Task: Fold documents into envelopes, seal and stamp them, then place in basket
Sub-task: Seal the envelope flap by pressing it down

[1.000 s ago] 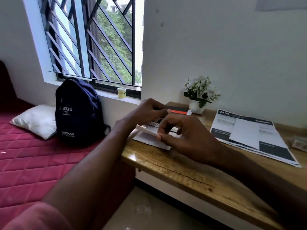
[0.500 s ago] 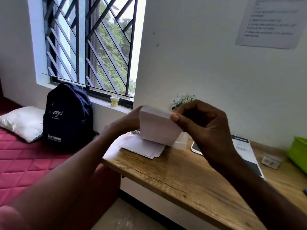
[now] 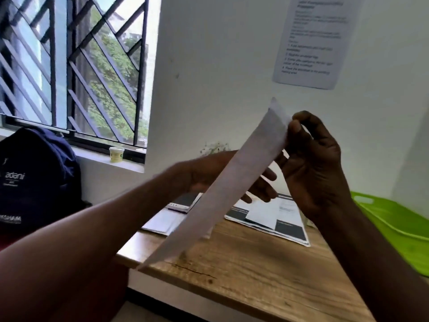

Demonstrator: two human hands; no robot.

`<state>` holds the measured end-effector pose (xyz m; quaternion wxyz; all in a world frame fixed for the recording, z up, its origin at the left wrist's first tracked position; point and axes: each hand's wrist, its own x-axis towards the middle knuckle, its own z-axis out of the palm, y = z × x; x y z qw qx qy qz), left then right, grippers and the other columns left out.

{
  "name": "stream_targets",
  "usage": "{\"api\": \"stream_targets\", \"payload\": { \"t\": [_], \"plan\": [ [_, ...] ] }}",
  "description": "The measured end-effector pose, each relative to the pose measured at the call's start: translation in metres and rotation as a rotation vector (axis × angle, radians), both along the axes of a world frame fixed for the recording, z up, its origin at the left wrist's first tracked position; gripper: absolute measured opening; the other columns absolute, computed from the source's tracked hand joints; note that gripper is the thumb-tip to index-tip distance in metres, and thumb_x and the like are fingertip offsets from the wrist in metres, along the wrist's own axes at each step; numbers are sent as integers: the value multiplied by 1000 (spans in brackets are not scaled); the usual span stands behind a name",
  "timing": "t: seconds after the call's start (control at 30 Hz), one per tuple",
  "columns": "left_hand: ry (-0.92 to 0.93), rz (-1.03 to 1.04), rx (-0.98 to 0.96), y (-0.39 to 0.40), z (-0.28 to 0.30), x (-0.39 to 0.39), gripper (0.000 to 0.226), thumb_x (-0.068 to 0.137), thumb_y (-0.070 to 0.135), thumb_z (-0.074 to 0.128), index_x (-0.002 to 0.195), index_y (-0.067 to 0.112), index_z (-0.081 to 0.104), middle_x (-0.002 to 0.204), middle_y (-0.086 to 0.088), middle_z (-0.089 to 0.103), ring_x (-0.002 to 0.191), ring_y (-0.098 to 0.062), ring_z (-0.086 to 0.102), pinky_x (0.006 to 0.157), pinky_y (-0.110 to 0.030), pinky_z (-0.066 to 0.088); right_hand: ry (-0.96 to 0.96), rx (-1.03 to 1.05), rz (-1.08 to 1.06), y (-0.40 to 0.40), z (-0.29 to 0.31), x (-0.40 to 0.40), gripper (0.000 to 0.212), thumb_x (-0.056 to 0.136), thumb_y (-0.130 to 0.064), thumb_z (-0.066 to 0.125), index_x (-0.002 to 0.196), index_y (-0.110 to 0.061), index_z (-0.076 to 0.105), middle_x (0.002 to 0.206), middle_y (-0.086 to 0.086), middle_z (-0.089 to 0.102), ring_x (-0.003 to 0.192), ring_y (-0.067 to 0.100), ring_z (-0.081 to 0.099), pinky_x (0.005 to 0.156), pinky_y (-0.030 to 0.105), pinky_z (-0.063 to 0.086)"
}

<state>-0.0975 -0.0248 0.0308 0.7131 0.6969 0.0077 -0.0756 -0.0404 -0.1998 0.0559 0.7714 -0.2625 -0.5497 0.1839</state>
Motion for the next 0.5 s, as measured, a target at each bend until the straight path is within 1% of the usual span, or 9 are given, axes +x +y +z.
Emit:
{"api": "stream_targets", "payload": {
  "t": [0.07, 0.13, 0.17, 0.23, 0.3, 0.37, 0.4, 0.43, 0.5],
  "plan": [
    [-95, 1, -10, -16, 6, -3, 85, 103, 68, 26, 132, -5, 58, 125, -32, 64, 116, -44, 64, 94, -50, 55, 91, -69, -24, 2, -3, 19, 16, 85, -15, 69, 101, -19, 65, 102, 3, 62, 87, 15, 65, 73, 31, 53],
    [-195, -40, -113, -19, 3, -4, 94, 92, 76, 38, 140, -3, 51, 130, -31, 57, 118, -43, 58, 93, -45, 55, 159, -118, -138, 4, -7, 39, 18, 81, -18, 73, 98, -21, 67, 98, 0, 68, 85, 15, 66, 69, 30, 51],
    [-212, -1, -154, -15, -2, -1, 93, 89, 75, 45, 140, -2, 50, 124, -27, 60, 113, -40, 60, 89, -42, 57, 167, -137, -190, 9, -11, 47, 21, 77, -21, 77, 96, -22, 70, 97, 1, 69, 86, 17, 65, 69, 32, 49],
    [-226, 103, -137, -18, -7, 9, 78, 85, 59, 67, 136, 2, 53, 102, -13, 68, 94, -28, 69, 74, -33, 61, 153, -183, -278, 15, -20, 64, 23, 71, -24, 83, 93, -24, 75, 101, 5, 71, 93, 21, 64, 74, 35, 46],
    [-242, 248, -139, -20, -12, 22, 66, 79, 36, 82, 130, 3, 57, 82, -5, 68, 73, -19, 70, 59, -27, 58, 139, -296, -375, 26, -28, 85, 17, 83, -16, 77, 98, -24, 75, 108, 10, 74, 98, 21, 66, 81, 37, 45],
    [-205, 395, -149, -15, -14, 29, 49, 84, 28, 80, 122, 2, 63, 79, -9, 72, 64, -20, 70, 54, -27, 57, 107, -449, -507, 38, -42, 105, 20, 92, -6, 62, 103, -18, 74, 109, 11, 77, 94, 20, 68, 80, 36, 46],
    [-170, 455, -139, -10, -16, 33, 38, 90, 26, 74, 118, 2, 65, 82, -12, 74, 64, -22, 72, 55, -29, 60, 34, -546, -636, 43, -52, 114, 22, 92, -6, 58, 102, -17, 74, 104, 11, 77, 92, 22, 69, 77, 34, 48],
    [-143, 494, -137, -5, -18, 38, 30, 95, 23, 68, 116, 2, 66, 87, -14, 75, 67, -24, 74, 59, -33, 62, -120, -669, -815, 46, -64, 121, 20, 91, -9, 58, 100, -17, 74, 101, 10, 77, 92, 25, 69, 74, 32, 50],
    [-120, 538, -147, 5, -22, 46, 24, 100, 17, 62, 116, -1, 66, 96, -18, 76, 76, -28, 76, 70, -39, 65, -578, -923, -1093, 50, -94, 134, 18, 89, -21, 62, 103, -18, 73, 108, 7, 75, 98, 29, 69, 74, 34, 53]
  ]
}}
